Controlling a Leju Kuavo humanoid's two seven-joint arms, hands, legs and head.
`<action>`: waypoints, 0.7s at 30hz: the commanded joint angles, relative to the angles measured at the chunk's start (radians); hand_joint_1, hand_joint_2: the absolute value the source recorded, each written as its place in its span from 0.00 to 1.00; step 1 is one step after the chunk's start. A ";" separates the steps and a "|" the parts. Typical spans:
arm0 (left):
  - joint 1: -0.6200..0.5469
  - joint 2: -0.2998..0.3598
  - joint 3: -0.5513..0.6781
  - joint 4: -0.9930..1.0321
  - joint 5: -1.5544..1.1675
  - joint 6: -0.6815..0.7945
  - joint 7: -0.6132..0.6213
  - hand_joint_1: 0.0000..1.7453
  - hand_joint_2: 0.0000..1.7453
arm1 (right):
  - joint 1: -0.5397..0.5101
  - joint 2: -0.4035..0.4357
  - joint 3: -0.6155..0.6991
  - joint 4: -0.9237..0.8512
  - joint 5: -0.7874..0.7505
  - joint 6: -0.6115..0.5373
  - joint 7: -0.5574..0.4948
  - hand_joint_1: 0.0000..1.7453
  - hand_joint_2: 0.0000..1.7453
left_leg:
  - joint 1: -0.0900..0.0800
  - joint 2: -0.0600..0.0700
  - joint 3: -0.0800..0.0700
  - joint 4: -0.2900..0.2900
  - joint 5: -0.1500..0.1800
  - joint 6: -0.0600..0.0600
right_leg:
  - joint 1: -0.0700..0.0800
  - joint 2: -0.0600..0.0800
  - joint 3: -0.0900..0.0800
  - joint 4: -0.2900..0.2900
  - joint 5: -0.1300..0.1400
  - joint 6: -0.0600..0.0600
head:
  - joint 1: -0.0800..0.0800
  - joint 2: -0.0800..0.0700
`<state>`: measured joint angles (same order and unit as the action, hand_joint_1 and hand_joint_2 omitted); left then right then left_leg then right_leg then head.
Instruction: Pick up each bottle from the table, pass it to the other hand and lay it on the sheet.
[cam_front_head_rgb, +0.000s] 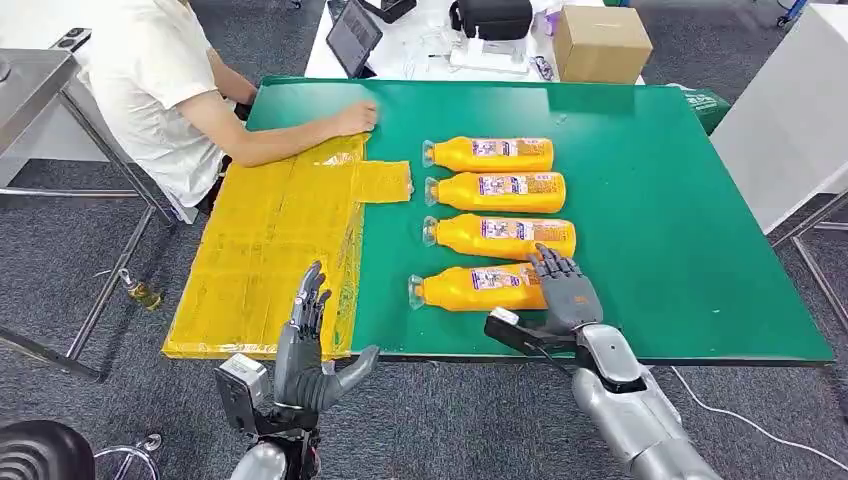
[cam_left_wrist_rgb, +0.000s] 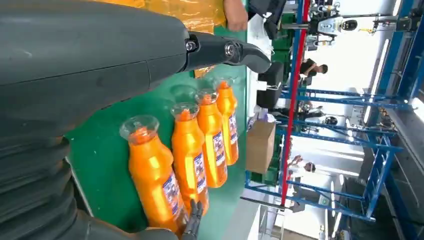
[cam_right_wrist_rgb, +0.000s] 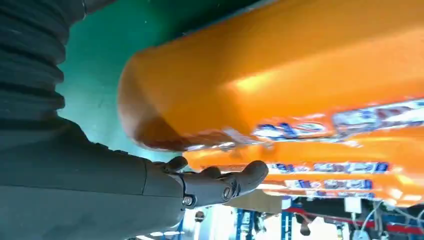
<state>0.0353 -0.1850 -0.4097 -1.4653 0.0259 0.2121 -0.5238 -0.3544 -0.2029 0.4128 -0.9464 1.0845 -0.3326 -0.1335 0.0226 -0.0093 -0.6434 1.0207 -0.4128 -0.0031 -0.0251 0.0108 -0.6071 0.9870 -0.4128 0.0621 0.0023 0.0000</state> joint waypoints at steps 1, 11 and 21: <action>-0.018 0.008 0.004 0.034 0.002 -0.004 0.008 0.00 1.00 | -0.037 -0.004 0.063 0.054 0.000 0.036 0.024 0.00 1.00 | 0.000 0.001 0.003 -0.001 -0.001 0.001 | 0.000 0.000 0.003 -0.001 0.000 -0.002 | 0.000 0.000; -0.020 0.008 0.009 0.034 -0.001 -0.005 0.008 0.00 1.00 | -0.052 0.000 0.071 0.083 0.018 0.045 0.059 0.00 1.00 | 0.000 0.002 0.006 -0.001 -0.002 0.001 | 0.001 0.000 0.005 -0.001 -0.001 -0.003 | 0.000 0.000; -0.067 0.023 -0.027 0.070 0.011 -0.028 0.010 0.00 1.00 | -0.147 0.041 0.006 0.394 -0.095 0.065 -0.022 0.89 1.00 | 0.000 0.000 0.006 -0.002 -0.001 0.001 | 0.001 -0.001 0.006 -0.002 0.000 -0.002 | 0.000 0.000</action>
<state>0.0300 -0.1850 -0.4082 -1.4649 0.0225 0.1996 -0.5203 -0.3931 -0.2033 0.4410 -0.8993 1.0606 -0.2861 -0.0865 0.0226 -0.0091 -0.6422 1.0207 -0.4127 -0.0031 -0.0251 0.0109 -0.6066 0.9870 -0.4127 0.0621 0.0019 0.0000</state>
